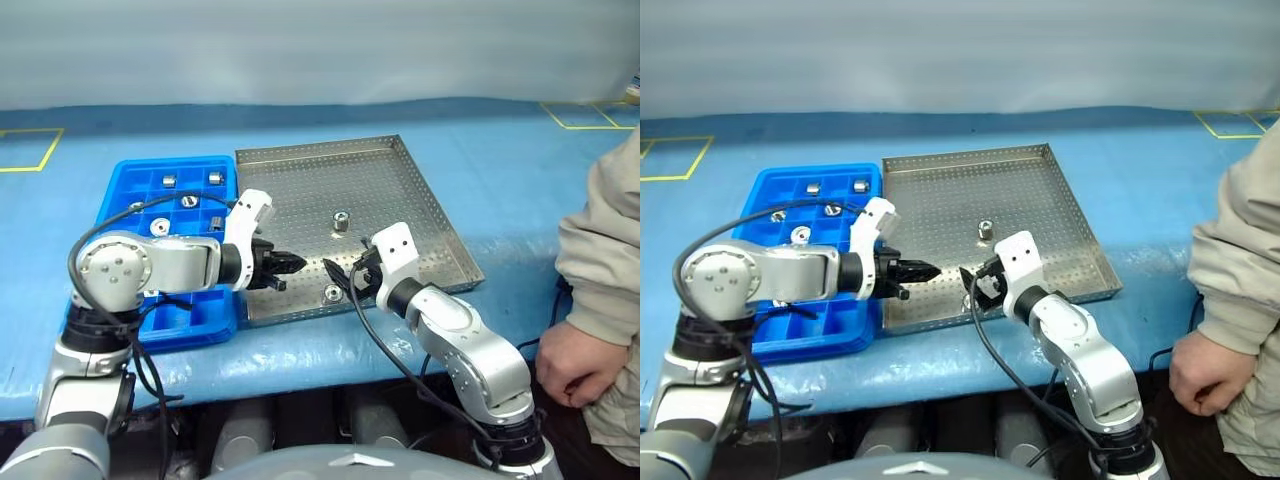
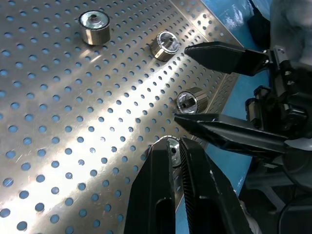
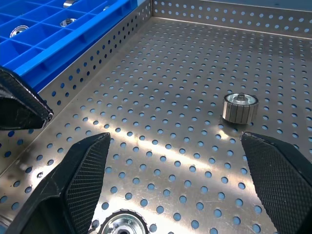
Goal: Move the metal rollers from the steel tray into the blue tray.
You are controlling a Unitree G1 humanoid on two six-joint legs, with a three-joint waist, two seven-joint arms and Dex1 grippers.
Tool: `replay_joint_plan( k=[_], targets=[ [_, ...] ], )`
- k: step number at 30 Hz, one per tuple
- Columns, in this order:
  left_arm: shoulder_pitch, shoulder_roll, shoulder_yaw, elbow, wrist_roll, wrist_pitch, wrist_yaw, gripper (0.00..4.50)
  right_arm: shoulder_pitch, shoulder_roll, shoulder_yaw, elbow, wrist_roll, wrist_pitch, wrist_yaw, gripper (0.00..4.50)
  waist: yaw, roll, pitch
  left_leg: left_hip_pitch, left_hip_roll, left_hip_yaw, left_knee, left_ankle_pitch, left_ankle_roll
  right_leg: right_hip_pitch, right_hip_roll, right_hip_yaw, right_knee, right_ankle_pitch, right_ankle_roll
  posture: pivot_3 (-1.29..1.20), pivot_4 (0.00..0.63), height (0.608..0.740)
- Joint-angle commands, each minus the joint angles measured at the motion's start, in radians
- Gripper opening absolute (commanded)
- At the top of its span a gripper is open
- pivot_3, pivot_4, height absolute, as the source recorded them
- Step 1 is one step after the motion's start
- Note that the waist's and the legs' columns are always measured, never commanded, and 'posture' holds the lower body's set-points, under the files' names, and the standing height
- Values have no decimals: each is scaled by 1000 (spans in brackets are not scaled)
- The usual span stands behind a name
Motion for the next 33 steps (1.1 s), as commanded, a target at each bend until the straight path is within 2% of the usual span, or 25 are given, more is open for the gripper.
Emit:
replay_joint_plan(
  k=[1, 5, 10, 12, 15, 23, 31, 32, 33],
  targets=[
    [55, -26, 58, -122, 73, -124, 29, 1516, -65, 16, -7, 44, -13, 1, -15, 4500, 5, 0, 0, 0, 0, 0, 0, 0, 0, 0, 0, 0, 0, 1, -1, 61, 150, 740],
    [137, -36, 3, -245, 371, -314, -25, 2846, -176, 92, -41, 194, -77, 11, -129, 4500, 7, 0, 0, 0, 0, 1, 0, 0, -1, 0, 1, 0, 0, 1, -2, 60, 150, 740],
    [251, -26, -171, -371, 771, -566, -91, 4451, -311, 157, -84, 404, -128, -68, -197, 4500, 18, 0, 0, 1, -2, 3, -1, 1, -2, 0, 1, 1, -1, 2, -4, 81, 150, 740],
    [320, -90, -191, -379, 848, -677, -114, 4451, -359, 173, -96, 498, -143, -113, -207, 4500, 21, 0, 0, 1, -2, 4, -2, 1, -2, 0, 1, 2, -2, 2, -3, 92, 150, 740],
    [408, -132, -256, -381, 994, -834, -172, 4451, -422, 194, -105, 638, -152, -176, -200, 4500, 23, 0, 0, 0, 0, 5, -2, 0, 0, -1, 1, 3, -3, 2, -3, 107, 150, 740],
    [529, -216, -296, -369, 1140, -930, -235, 4451, -487, 208, -115, 899, -191, -267, -208, 4500, 31, 1, 0, -1, 1, 6, -2, -2, 3, -1, 1, 2, -2, 2, -3, 155, 150, 740],
    [567, -276, -231, -365, 1195, -950, -256, 4500, -445, 205, -90, 812, -207, -227, -183, 1880, 37, 2, 1, -1, 2, 5, -2, -2, 4, -1, 1, 1, -2, 2, -2, 183, 150, 740],
    [570, -293, -214, -363, 1201, -960, -248, 4500, -439, 206, -87, 788, -205, -219, -177, 1674, 37, 2, 1, -1, 2, 5, -2, -2, 4, -1, 1, 1, -2, 2, -2, 188, 150, 740],
    [572, -308, -200, -360, 1212, -976, -240, 4500, -435, 205, -80, 768, -206, -213, -168, 1680, 38, 2, 1, -1, 2, 5, -2, -2, 4, -1, 1, 1, -2, 2, -2, 196, 150, 740]
  ],
)
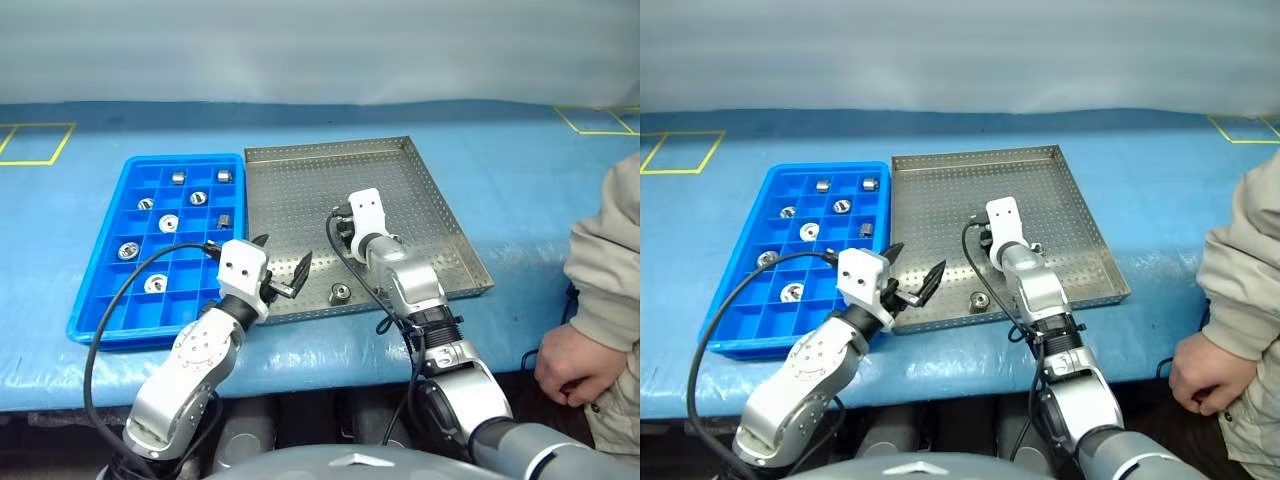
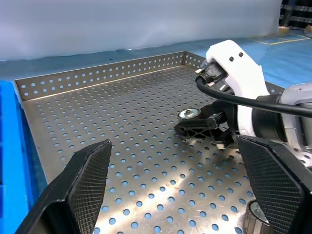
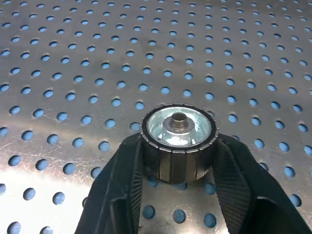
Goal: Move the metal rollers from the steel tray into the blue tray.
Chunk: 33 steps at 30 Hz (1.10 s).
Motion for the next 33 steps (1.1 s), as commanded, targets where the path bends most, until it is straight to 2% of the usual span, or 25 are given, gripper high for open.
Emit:
replay_joint_plan(
  k=[1, 7, 11, 14, 22, 27, 33],
  targets=[
    [6, -52, 61, -16, 41, -75, 27, 4500, 2, -5, 25, -125, -10, 20, 27, 1680, 1, 0, 0, 0, 0, 0, 0, 0, 0, 0, 0, 0, 0, 0, 0, 205, 150, 740],
    [49, -132, 138, -31, 135, -154, 96, 4500, -48, 18, 115, -282, 0, 61, 108, 1680, 11, 0, 0, 0, 0, -1, 0, 0, 0, 0, 0, -1, 0, 0, 0, 278, 150, 740],
    [93, -155, 181, -58, 169, -177, 109, 4500, -91, 52, 173, -310, 21, 64, 181, 1680, 27, 1, 0, 0, 1, -2, 0, 0, 0, 0, 1, -3, 0, 0, 1, 359, 150, 740],
    [160, -163, 234, -101, 177, -185, 113, 4500, -136, 101, 229, -230, 17, 19, 229, 1680, 48, 1, 0, 0, 1, -3, -1, 0, 0, 0, 1, -3, 0, -3, 4, 420, 150, 740],
    [352, -179, 297, -181, 223, -227, 106, 4500, -225, 200, 251, 47, 5, -144, 293, 1680, 139, 1, 1, -3, 0, -6, -1, 0, -1, 0, -2, -8, -2, -5, 4, 548, 150, 740],
    [394, -208, 294, -202, 229, -234, 108, 4500, -259, 219, 240, 168, 1, -216, 309, 1680, 202, 2, 1, -7, 0, -11, -1, 0, -2, -2, -2, -14, -3, -6, 3, 574, 150, 740],
    [371, -212, 267, -188, 244, -218, 86, 4500, -261, 207, 217, 224, 7, -235, 312, 1680, 278, 1, 1, -17, 0, -12, -1, 1, -5, -13, 1, -16, 0, -4, 6, 540, 150, 740]
  ],
)
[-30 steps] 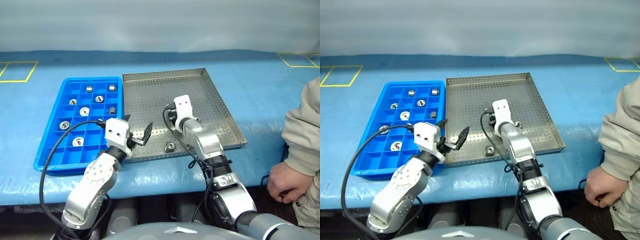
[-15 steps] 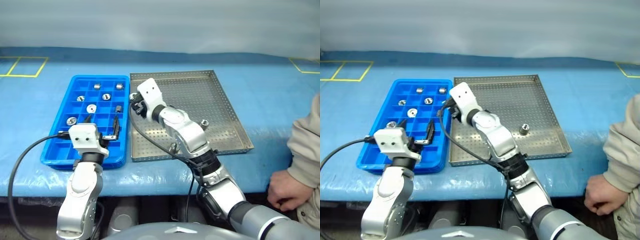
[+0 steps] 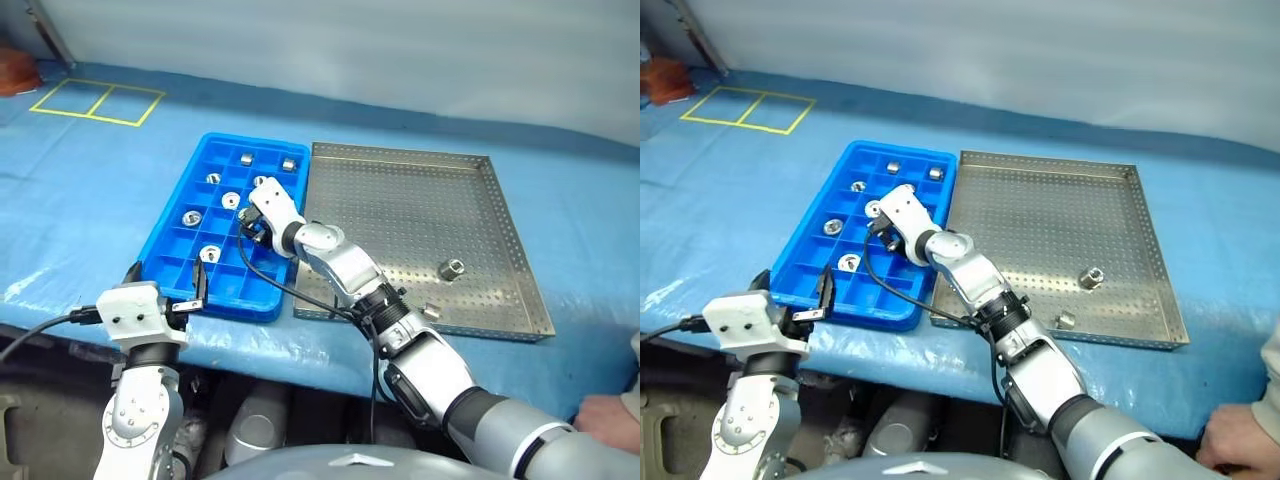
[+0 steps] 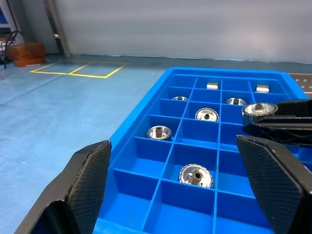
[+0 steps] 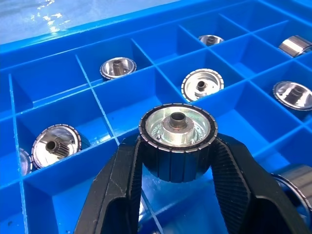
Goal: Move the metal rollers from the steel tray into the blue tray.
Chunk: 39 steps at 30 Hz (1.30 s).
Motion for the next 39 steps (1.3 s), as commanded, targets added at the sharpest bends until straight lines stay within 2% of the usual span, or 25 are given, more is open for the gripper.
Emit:
replay_joint_plan(
  k=[1, 5, 8, 9, 12, 16, 19, 21, 25, 28, 30, 34, 39],
  targets=[
    [-25, 1, -14, -25, 14, -6, -19, 4500, -30, 39, -29, 0, 5, -28, 2, 2030, 22, 0, 0, 0, 0, 0, 0, 0, -1, 0, 1, -1, 0, 0, 0, 531, 150, 740],
    [-51, 5, -15, -16, 5, 8, -40, 4500, -12, 29, -40, -15, 4, -21, -6, 3272, 45, 0, 0, 0, 0, 0, 0, -1, -2, 0, 1, -3, 0, -1, -1, 497, 150, 740],
    [-72, 19, -11, -9, -12, 21, -74, 4500, 16, 10, -62, -110, 17, 17, -13, 4284, 48, 0, 0, -1, 0, 0, 0, -1, -2, 0, 1, -4, -1, -1, -1, 435, 150, 740],
    [-83, 26, -10, -7, -17, 28, -87, 4500, 28, 1, -67, -151, 20, 35, -11, 4483, 48, 0, 0, -1, 0, 0, 0, -1, -2, 0, 1, -4, -1, -1, -1, 426, 150, 740],
    [-141, 59, 4, -6, -57, 66, -138, 4500, 83, -43, -82, -358, 40, 140, 3, 4483, 45, 1, 0, -2, 0, -1, 1, -1, -2, 0, 1, -7, -1, -1, -2, 347, 150, 740],
    [-278, 152, 40, 9, -136, 131, -247, 4500, 181, -125, -126, -689, 96, 318, 11, 4483, 22, 2, -1, -4, -1, -4, 4, -1, -2, 1, 0, -9, -1, -1, -2, 230, 150, 740],
    [-429, 273, 33, 87, -176, 149, -386, 4500, 269, -187, -196, -879, 114, 432, -23, 4483, -18, 3, -1, -4, -2, -6, 6, 0, -3, 3, 0, -11, 0, -1, -2, 176, 150, 740],
    [-532, 349, -2, 179, -170, 124, -487, 4500, 329, -242, -218, -976, 103, 492, -41, 4483, -65, 4, -1, -2, -2, -6, 6, 1, -4, 6, 0, -11, 0, -4, -6, 127, 150, 740],
    [-757, 504, -162, 432, -56, -47, -741, 4500, 474, -324, -268, -1170, 137, 603, -46, 4483, -164, 6, 0, 5, -4, -8, 5, 1, -4, 14, 0, -12, -1, -4, -8, 45, 150, 740],
    [-896, 529, -257, 609, -7, -177, -883, 4500, 572, -376, -269, -1268, 162, 631, -32, 4483, -247, 7, 0, 6, -4, -8, 4, 1, -3, 14, 0, -9, -1, -3, -7, -22, 150, 740],
    [-979, 546, -329, 729, 57, -309, -976, 4500, 631, -411, -261, -1314, 174, 635, -23, 4483, -285, 7, 0, 7, -3, -8, 3, 0, -3, 13, 1, -8, 0, 0, -8, -48, 150, 740],
    [-1106, 529, -432, 945, 130, -542, -1108, 4500, 727, -446, -241, -1380, 192, 636, -30, 4483, -331, 7, 0, 8, -1, -8, 2, 0, -3, 12, 2, -7, 1, -1, -9, -119, 150, 740],
    [-1190, 532, -521, 1114, 213, -802, -1211, 4500, 775, -417, -221, -1409, 196, 638, -83, 4483, -361, 7, 0, 7, -1, -8, 4, 0, -2, 12, 2, -5, 1, -3, -3, -163, 150, 740]
  ],
)
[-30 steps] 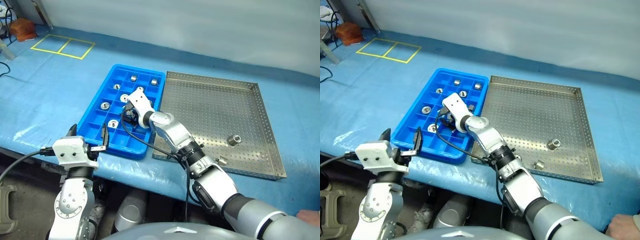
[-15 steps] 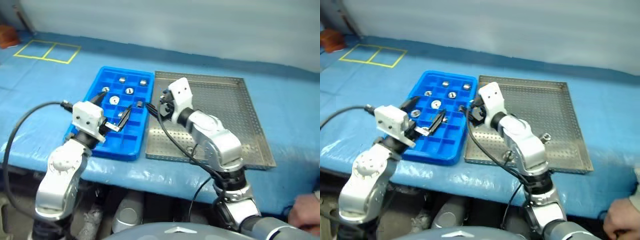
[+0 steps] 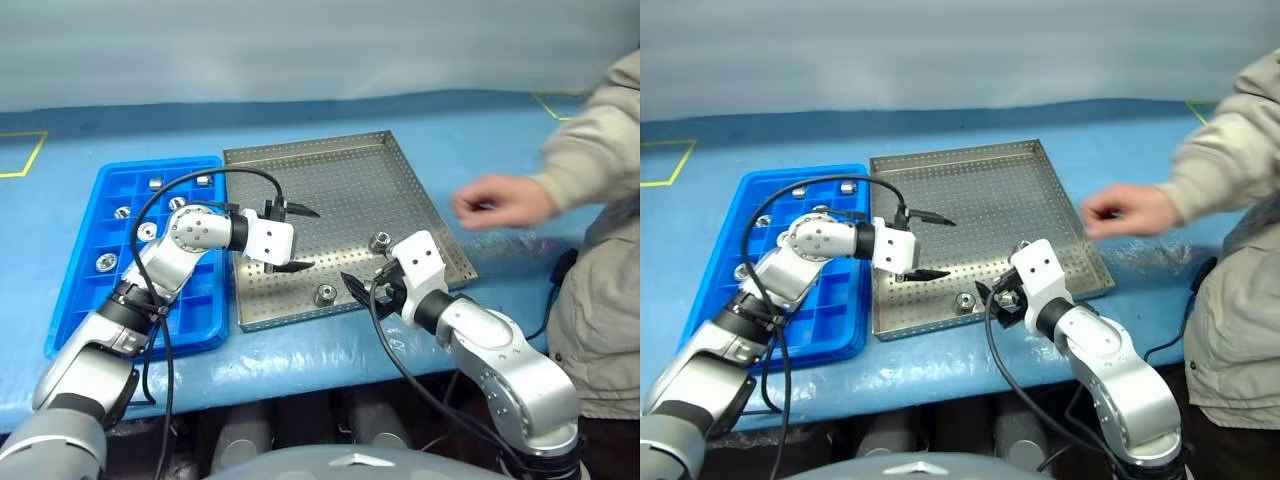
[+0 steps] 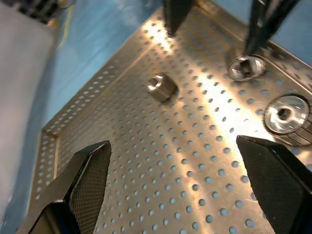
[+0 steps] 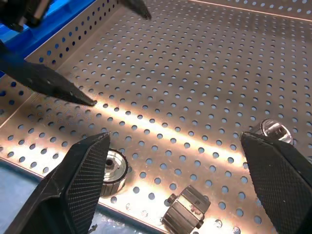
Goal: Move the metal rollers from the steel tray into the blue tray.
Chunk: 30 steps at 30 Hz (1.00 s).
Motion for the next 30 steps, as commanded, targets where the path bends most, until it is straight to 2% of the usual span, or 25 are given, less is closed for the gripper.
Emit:
replay_joint_plan(
  k=[1, 5, 12, 18, 30],
  targets=[
    [-47, 12, -52, 68, 49, -196, -83, 4500, 17, 25, 7, -58, 9, -5, -38, 4483, -9, 0, 0, 0, 0, 0, 0, 0, 0, 0, 0, 1, 0, 0, 1, -164, 150, 740],
    [-69, 8, -103, 127, 86, -337, -133, 4500, 29, 44, 29, -62, 17, -13, -61, 4483, -15, 0, 0, 0, 2, 3, 1, -1, 2, 0, -2, 4, 0, 2, 3, -170, 150, 740],
    [-86, -39, -116, 199, 138, -414, -105, 4500, 33, 58, 65, -55, 27, -28, -81, 4483, -17, -1, 0, 0, 1, 5, 4, -2, 5, 0, -3, 7, 0, 3, 6, -173, 150, 740],
    [-100, -73, -115, 238, 167, -436, -81, 4500, 27, 60, 78, -48, 33, -29, -93, 4483, -21, -1, 0, 0, 1, 6, 5, -2, 6, 0, -3, 8, 0, 5, 8, -180, 150, 740],
    [-77, -63, -109, 229, 167, -427, -81, 4500, 28, 53, 85, -41, 37, -31, -101, 4483, -25, -1, -1, 0, 2, 6, 7, -2, 6, 0, -3, 9, 0, 5, 10, -173, 150, 740]
  ],
)
